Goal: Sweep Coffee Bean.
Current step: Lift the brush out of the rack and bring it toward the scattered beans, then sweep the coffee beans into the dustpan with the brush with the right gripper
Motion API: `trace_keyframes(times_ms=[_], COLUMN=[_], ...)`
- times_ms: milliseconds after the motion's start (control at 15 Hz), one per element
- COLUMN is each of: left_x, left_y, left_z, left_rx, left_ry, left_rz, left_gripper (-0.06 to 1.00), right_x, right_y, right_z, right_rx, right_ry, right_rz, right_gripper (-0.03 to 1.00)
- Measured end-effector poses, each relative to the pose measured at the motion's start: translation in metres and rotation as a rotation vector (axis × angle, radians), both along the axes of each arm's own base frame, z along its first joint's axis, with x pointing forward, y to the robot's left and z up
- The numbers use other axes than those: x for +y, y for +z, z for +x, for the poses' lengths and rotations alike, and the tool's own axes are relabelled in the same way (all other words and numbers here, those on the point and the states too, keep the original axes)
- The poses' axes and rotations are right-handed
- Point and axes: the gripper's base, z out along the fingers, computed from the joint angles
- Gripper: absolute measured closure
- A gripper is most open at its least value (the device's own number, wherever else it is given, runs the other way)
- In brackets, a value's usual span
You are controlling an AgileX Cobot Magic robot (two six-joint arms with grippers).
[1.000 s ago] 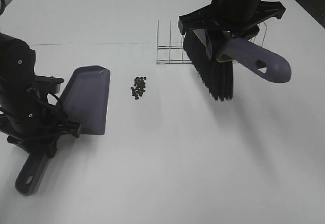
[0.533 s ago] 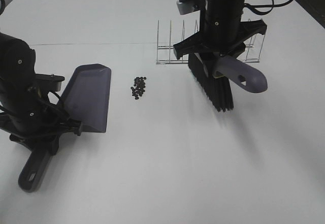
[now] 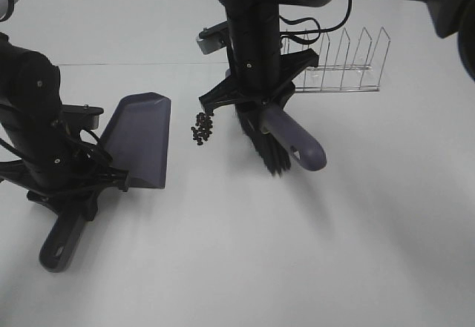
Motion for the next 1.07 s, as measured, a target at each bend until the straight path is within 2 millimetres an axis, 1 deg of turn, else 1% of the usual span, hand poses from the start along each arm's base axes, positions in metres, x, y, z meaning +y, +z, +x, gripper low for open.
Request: trace_keyframes(times_ms=[133,200,333,467,600,733,867,933,1067], left_x=[-0.001,-0.002,-0.002,-0.003,-0.003,-0.003,-0.003,-0.003,-0.003], left_y=[-0.001,-0.004,-0.004,-0.004,-0.004,-0.004,-0.004,-0.004,-0.004], left_z=[0.002,0.004,0.005,0.005,0.005,0.005,0.005,0.005,0.005], left_rx=[0.006,0.026,0.028,0.029,0.029,0.029,0.029,0.029,0.029], left_ry=[-0.002,-0.006,-0.011,-0.013,-0.012,-0.013,-0.014,-0.014,-0.014], left_rz=[-0.002,0.004,0.002,0.001,0.001,0.001,0.001,0.001,0.001], left_gripper=[0.6,0.6,0.6,0.6,0.6,0.6,0.6,0.6,0.6], right_x=[0.015,0.033,0.052,0.072,0.09,0.103,0.105,0.105,0.098], right_y=[-0.011,-0.019,-0.029,-0.031,-0.02,-0.006,0.004,0.005,0.017], right_z=[0.0,-0.006,-0.013,-0.022,-0.031,-0.035,-0.033,-0.032,-0.027], right_rx=[0.014,0.028,0.049,0.069,0.072,0.06,0.03,0.019,-0.05], right_ry=[0.024,0.068,0.114,0.165,0.2,0.215,0.222,0.225,0.243], right_rz=[0.018,0.035,0.049,0.088,0.158,0.22,0.237,0.228,0.172], right_gripper=[0.65,0.65,0.65,0.65,0.65,0.65,0.65,0.65,0.65])
